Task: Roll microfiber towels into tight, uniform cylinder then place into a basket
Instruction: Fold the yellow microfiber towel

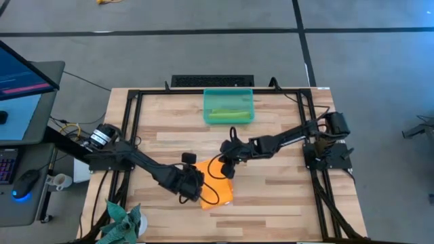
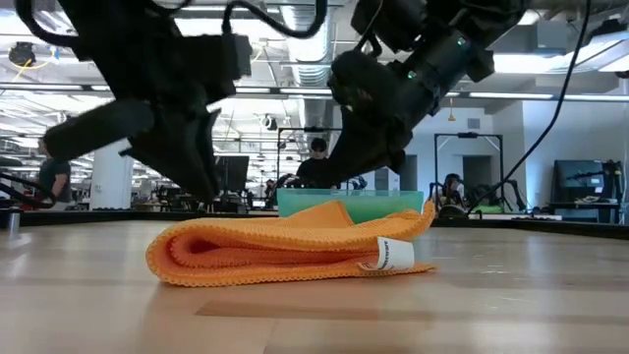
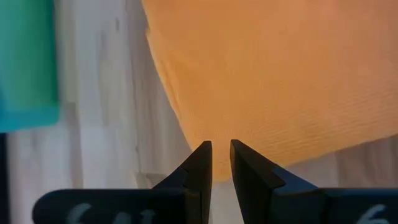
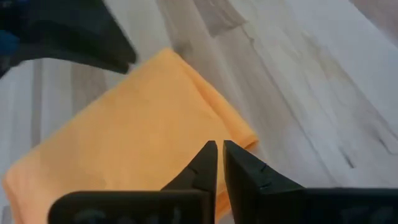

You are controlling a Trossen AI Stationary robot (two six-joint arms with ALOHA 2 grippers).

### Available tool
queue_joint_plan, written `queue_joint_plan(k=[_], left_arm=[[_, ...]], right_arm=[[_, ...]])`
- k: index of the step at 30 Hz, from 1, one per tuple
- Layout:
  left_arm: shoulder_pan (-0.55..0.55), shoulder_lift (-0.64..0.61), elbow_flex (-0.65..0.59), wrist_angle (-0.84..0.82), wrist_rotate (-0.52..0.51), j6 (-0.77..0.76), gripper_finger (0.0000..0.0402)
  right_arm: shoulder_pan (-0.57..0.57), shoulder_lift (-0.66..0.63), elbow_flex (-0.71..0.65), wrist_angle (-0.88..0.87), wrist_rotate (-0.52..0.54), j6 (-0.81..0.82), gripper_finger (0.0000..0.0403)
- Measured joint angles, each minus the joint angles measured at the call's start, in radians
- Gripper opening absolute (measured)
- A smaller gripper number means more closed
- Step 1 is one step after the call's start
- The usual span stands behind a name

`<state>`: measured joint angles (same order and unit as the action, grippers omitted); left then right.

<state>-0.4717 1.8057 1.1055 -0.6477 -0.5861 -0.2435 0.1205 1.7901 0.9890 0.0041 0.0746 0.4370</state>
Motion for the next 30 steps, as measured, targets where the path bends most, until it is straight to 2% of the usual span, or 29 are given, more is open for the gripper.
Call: queue_joint_plan(k=[6, 10, 15, 19, 24, 27, 30], left_arm=[[0.055, 0.000, -0.037, 0.146, 0.116, 0.071, 0.0050], [0.084, 0.000, -0.066, 0.207, 0.159, 0.098, 0.0050], [0.117, 0.000, -0.084, 0.196, 0.162, 0.060, 0.0050], [0.126, 0.000, -0.105, 0.198, 0.162, 0.048, 0.0050], [0.143, -0.001, -0.135, 0.204, 0.160, 0.038, 0.0050], [0.158, -0.001, -0.139, 0.208, 0.147, 0.028, 0.0050], [0.178, 0.000, -0.142, 0.222, 0.090, 0.023, 0.0050]], right_arm=[[0.015, 0.000, 0.000, -0.005, -0.026, -0.001, 0.0027], [0.015, 0.000, 0.000, -0.012, -0.028, -0.001, 0.0010], [0.013, 0.042, 0.001, 0.002, -0.031, -0.001, 0.0005], [-0.007, 0.093, 0.010, 0.023, -0.106, 0.000, 0.0013], [-0.045, 0.141, 0.022, -0.006, -0.131, 0.039, 0.0013], [-0.059, 0.141, 0.027, -0.038, -0.138, 0.060, 0.0010], [-0.064, 0.139, 0.027, -0.056, -0.137, 0.081, 0.0011]])
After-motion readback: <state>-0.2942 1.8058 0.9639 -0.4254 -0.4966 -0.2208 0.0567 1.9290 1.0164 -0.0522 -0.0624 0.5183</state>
